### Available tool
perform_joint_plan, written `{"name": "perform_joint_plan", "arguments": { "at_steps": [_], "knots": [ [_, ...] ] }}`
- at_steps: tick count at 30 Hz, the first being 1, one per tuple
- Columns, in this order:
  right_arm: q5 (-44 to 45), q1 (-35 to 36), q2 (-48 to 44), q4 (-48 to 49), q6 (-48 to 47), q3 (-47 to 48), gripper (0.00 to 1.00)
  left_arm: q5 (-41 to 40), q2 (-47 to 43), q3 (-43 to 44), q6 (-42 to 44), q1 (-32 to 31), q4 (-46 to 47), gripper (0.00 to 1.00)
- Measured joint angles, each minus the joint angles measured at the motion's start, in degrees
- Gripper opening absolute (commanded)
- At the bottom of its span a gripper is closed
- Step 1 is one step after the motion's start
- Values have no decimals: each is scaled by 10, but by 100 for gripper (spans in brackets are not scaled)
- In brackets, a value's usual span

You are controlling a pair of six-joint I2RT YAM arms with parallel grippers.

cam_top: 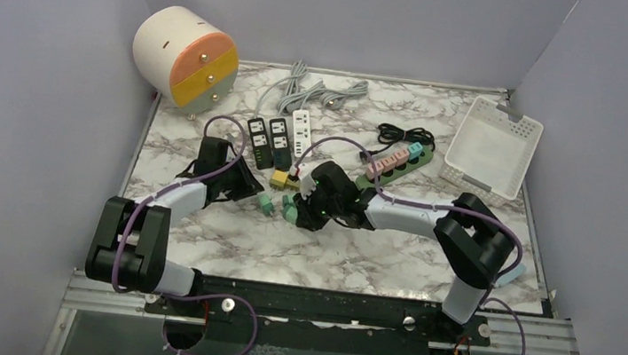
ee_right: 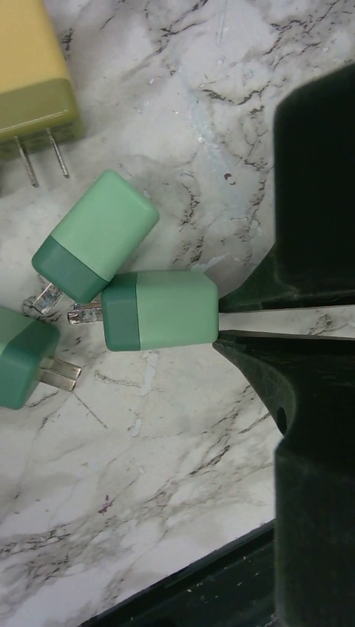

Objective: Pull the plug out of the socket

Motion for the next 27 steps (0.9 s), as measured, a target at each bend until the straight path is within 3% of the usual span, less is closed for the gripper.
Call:
{"name": "perform_joint_plan", "arguments": {
  "at_steps": [19,27],
  "knots": [
    [5,0,64,-1,11,75,19,4,45,52,-18,-21,31,28],
    [5,0,59,-13,19,86,46,-14,42,81,2,-21,3,28]
  ]
}}
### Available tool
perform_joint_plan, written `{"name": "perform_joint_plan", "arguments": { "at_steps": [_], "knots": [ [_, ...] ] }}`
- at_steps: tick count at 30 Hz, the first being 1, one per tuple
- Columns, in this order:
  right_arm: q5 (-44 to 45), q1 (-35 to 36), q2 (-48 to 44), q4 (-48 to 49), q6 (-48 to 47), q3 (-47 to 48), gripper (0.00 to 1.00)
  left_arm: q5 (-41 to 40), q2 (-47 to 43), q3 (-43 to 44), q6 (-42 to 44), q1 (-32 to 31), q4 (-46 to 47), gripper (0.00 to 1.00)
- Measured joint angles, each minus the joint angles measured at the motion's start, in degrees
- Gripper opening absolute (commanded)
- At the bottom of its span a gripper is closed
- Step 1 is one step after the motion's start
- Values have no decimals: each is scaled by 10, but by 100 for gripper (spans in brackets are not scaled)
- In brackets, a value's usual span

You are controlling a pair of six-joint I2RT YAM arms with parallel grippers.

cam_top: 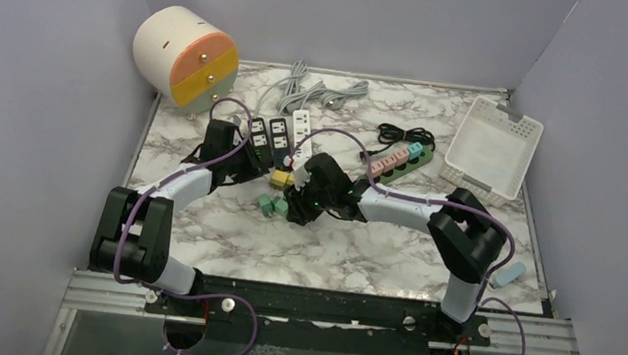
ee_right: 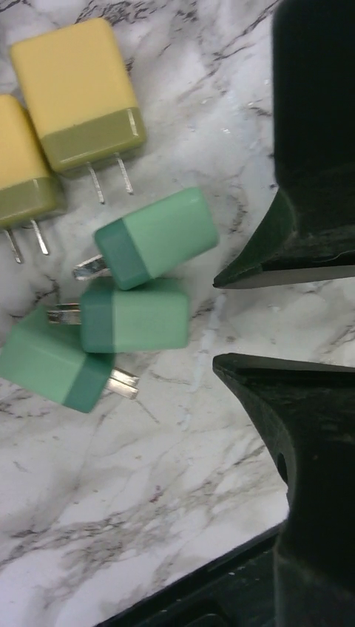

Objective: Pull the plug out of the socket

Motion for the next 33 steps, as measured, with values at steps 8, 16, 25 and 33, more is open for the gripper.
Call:
{"name": "perform_joint_plan", "arguments": {
  "at_steps": [8,16,25,33],
  "knots": [
    [29,-30,-207,-47,10,-85,60,-21,-11,33,27,2,-32,28],
    [111,-252,-240,-112,133,-23,92,-23,-23,44,45,2,-33,29],
    [189,-322,-66,-347,322,184,89,-32,-57,44,65,2,-44,32],
    [217,-320,-9,-471,419,233,87,-33,-61,44,71,2,-49,33]
  ]
}}
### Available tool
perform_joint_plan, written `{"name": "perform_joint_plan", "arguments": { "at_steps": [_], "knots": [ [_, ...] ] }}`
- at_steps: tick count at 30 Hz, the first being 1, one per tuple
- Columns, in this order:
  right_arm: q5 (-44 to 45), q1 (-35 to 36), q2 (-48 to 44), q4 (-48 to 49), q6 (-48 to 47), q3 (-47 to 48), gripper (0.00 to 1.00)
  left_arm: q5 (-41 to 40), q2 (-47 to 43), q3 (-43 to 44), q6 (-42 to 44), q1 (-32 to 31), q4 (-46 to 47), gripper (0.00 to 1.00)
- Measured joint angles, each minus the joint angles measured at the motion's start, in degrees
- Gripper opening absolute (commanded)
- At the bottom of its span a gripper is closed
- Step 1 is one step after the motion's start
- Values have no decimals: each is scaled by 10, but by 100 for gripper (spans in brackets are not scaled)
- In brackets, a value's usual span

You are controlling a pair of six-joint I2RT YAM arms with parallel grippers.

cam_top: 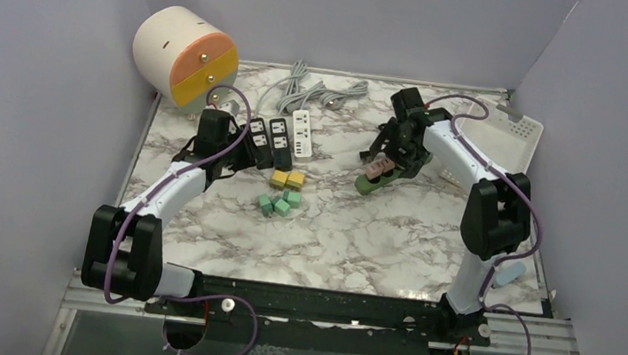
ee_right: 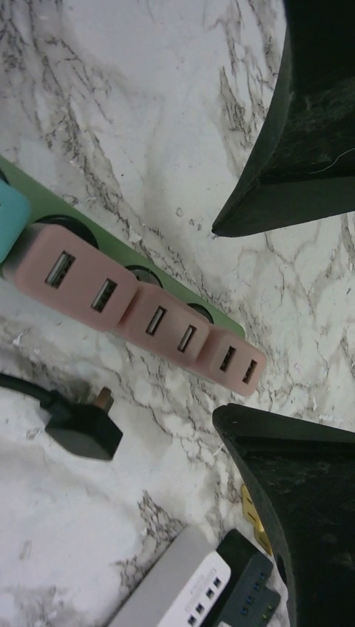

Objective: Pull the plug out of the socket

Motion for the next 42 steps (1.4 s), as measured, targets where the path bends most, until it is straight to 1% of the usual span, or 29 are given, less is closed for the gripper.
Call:
{"name": "perform_joint_plan", "arguments": {
  "at_steps": [4,8,14,17,18,19,20,21,22,25,28,32,35,36,40,42],
  "knots": [
    [0,0,20,-17,25,-7,84,0,0,0,3,0,-2,33],
    [1,0,33,-14,39,-7,77,0,0,0,9,0,-9,33],
    [6,0,80,-14,40,33,69,-1,0,2,20,0,-22,34],
    [10,0,101,-14,38,49,62,-1,0,5,22,0,-24,34],
    [11,0,105,-13,36,51,55,-1,-1,5,23,0,-24,34],
    [13,0,109,-14,35,51,39,-1,-1,5,23,0,-24,34],
    [15,0,110,-18,32,51,15,-1,-2,5,23,0,-25,34],
    [17,0,110,-21,27,51,7,-1,-3,5,23,0,-25,34],
    [18,-2,110,-25,41,53,2,-1,-4,5,24,0,-25,34],
    [24,-5,109,-28,31,52,1,-9,-5,12,28,-5,-30,34],
    [18,-5,98,-10,15,35,1,-19,-4,35,34,-30,-40,36],
    [3,-8,70,27,-5,-2,1,-26,14,84,36,-93,-35,44],
    [-11,-8,58,41,-18,-5,1,-17,48,112,33,-135,-11,50],
    [-16,-8,51,47,-23,-5,1,-7,62,118,29,-146,-1,53],
    [-32,-7,20,56,-36,-4,1,17,120,133,13,-186,29,74],
    [-38,-7,3,59,-40,-4,1,23,148,142,6,-203,37,81]
  ]
}}
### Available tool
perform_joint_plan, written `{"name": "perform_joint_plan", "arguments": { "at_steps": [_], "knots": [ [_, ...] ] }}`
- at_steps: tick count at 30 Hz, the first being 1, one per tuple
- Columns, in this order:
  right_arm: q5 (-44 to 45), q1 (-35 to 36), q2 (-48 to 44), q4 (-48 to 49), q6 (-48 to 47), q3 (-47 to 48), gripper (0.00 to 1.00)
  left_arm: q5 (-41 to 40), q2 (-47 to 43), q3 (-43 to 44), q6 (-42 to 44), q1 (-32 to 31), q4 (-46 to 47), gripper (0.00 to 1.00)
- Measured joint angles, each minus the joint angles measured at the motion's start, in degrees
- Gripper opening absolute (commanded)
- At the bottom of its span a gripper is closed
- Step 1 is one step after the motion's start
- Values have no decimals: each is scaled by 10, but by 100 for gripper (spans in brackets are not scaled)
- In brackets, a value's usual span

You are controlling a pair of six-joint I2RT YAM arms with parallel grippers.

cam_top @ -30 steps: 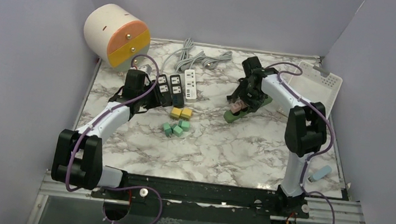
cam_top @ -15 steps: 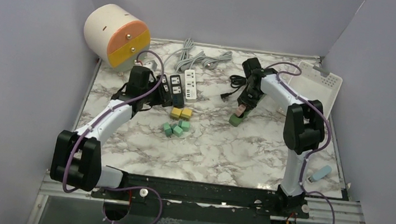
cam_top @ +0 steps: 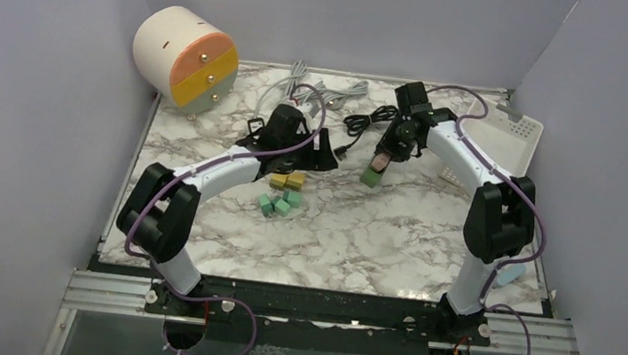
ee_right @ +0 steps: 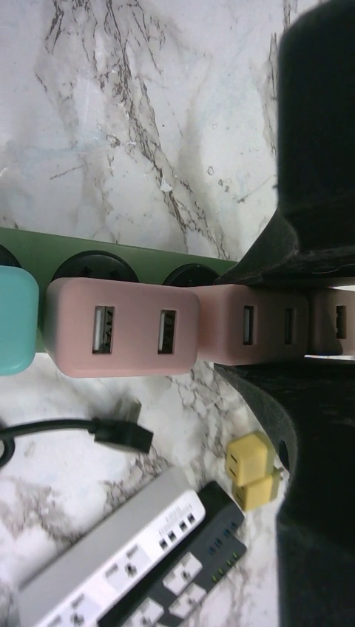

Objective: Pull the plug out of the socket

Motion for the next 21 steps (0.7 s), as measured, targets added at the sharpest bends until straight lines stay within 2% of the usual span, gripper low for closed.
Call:
{"name": "perform_joint_plan", "arguments": {
  "at_steps": [6,13,21],
  "knots": [
    [-16,0,-31,8,-2,5,1,28,59,46,-23,-40,33,87],
    [-23,0,-33,10,-4,7,1,64,117,90,-42,-65,85,87],
    [-35,0,-34,11,-4,7,1,83,163,102,-50,-85,110,87]
  ]
}}
